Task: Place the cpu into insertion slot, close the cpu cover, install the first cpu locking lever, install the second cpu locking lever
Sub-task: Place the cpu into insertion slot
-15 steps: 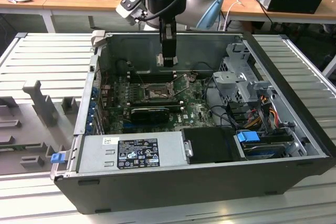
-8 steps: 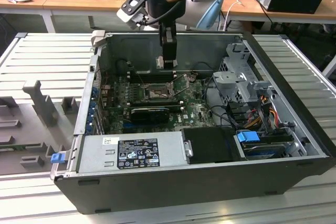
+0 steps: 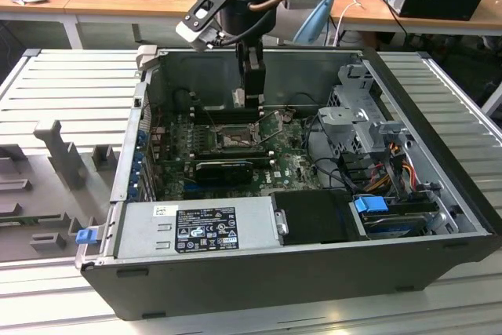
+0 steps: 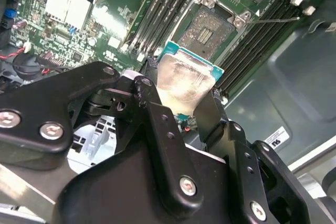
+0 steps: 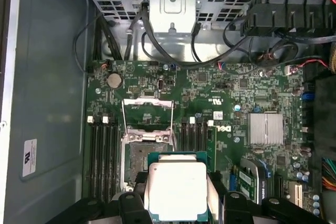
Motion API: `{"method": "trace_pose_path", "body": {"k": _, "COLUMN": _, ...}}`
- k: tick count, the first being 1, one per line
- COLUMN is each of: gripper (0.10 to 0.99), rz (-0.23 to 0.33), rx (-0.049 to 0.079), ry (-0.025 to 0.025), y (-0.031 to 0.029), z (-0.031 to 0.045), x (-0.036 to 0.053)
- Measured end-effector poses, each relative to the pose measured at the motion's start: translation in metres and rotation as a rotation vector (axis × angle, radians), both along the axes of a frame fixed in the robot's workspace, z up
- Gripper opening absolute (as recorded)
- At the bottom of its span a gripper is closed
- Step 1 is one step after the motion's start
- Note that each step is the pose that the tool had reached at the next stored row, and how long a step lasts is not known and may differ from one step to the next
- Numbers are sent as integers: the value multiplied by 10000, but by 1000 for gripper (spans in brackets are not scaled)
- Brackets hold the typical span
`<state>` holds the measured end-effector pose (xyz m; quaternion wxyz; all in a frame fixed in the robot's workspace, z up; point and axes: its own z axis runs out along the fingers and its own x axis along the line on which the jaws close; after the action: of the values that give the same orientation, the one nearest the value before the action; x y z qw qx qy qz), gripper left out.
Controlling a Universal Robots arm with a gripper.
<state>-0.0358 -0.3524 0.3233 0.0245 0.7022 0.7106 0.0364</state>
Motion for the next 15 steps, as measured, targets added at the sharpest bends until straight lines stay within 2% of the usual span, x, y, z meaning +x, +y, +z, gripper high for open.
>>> {"method": "trace_pose_path", "body": {"k": 10, "gripper": 525, "rz": 63, "rx": 0, "ry": 22, "y": 5, "z": -211, "x": -9}}
{"method": "trace_pose_path", "body": {"k": 15, "gripper": 525, "rz": 62, "rx": 8, "ry": 61, "y": 6, "z": -296, "x": -9}}
